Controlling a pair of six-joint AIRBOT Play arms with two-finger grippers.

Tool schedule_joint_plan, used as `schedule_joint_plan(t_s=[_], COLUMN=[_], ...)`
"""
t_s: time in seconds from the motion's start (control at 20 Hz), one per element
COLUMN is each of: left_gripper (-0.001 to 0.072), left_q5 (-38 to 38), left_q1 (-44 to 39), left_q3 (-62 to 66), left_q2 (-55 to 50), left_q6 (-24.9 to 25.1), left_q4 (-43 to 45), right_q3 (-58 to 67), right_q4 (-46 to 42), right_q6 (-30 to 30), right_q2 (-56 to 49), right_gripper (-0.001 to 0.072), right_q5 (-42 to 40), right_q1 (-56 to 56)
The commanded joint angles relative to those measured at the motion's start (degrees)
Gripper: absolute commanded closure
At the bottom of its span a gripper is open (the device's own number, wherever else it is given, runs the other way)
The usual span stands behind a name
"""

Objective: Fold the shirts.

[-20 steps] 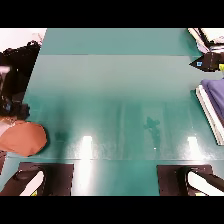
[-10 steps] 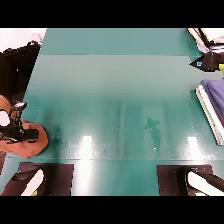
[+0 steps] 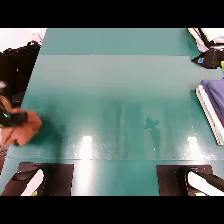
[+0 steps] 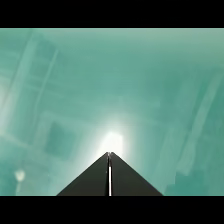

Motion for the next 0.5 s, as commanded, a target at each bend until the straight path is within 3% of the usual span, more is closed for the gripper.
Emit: schedule_joint_plan(t_s=[0.0,0.15,0.3,0.45], left_gripper=[0.0685,0.0687,0.0687,0.0687], left_q5=[-1.6,1.68,7.89,7.1], left_q1=[-2.56,-12.92,-24.83,-36.87], left_q3=[19.08,29.22,30.21,30.21], left_q2=[0.04,-0.2,-1.53,-8.52], left_q6=[-0.11,-0.31,-0.66,-0.76], left_q4=[-9.42,-9.44,-9.31,-9.62], right_q3=[4.72,9.92,13.07,14.25], right_q4=[0.28,0.26,0.26,0.26], right_q6=[0.0,0.0,0.0,0.0], right_q2=[0.04,0.04,0.04,0.07], right_gripper=[0.0695,0.0695,0.0695,0.0695], right_q5=[-1.31,-1.92,-2.82,-2.75], right_q1=[0.02,0.02,0.02,0.02])
